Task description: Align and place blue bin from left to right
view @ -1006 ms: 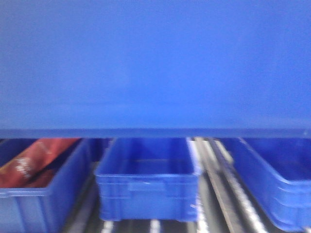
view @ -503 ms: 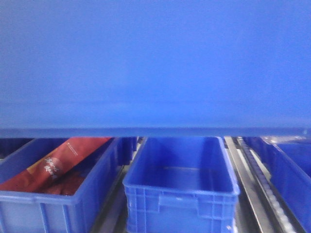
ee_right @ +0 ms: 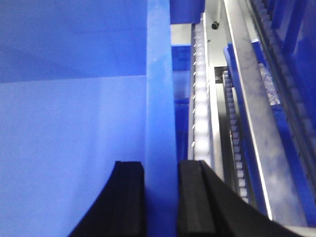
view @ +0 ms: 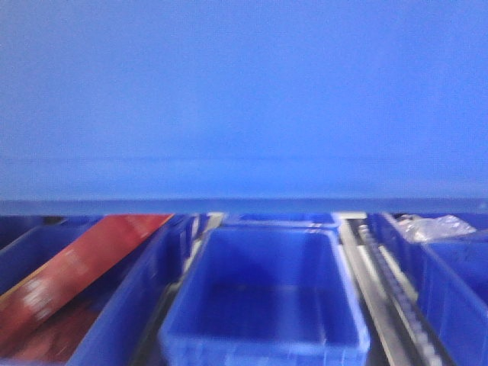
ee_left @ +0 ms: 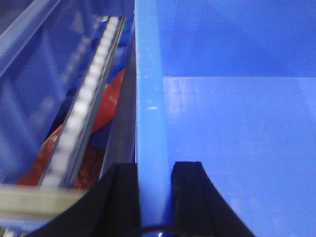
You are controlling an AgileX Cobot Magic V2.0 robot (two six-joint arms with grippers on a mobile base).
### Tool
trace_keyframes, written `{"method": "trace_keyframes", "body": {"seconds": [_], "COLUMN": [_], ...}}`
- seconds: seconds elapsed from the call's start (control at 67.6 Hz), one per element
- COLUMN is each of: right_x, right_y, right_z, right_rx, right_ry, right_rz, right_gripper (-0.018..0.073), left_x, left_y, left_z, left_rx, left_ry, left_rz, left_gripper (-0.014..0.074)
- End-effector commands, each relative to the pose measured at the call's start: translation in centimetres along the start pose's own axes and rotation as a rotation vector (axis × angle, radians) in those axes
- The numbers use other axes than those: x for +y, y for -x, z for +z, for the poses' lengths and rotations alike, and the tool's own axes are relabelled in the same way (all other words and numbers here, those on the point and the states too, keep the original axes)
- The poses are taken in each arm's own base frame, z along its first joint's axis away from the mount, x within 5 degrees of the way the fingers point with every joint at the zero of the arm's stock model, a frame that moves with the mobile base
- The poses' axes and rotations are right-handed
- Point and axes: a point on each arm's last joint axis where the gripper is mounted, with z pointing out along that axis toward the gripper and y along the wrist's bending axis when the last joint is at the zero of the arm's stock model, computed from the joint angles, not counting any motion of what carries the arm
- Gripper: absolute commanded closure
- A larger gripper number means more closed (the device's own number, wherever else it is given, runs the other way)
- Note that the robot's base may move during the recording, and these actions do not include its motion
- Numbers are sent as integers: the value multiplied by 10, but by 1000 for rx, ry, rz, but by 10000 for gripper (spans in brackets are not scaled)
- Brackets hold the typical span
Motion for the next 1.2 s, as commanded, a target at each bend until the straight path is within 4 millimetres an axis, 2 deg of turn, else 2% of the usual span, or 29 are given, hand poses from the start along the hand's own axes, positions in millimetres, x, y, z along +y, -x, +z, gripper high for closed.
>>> {"method": "trace_keyframes", "body": {"seconds": [0.0,1.184], "right_x": [8,9], "right_y": [10,11], "right_z": [-5,-6], "right_rx": [-96,-102], "right_ry": [101,110], "right_rz": [-3,-4], "right_gripper": [640,640], "left_x": [-8,-8], "left_y": [9,9], "left_z": [-7,-7], "left_rx": [-81,-81], "left_ry": [-111,-111], "left_rz": [-7,-7], "left_gripper": [707,707]}}
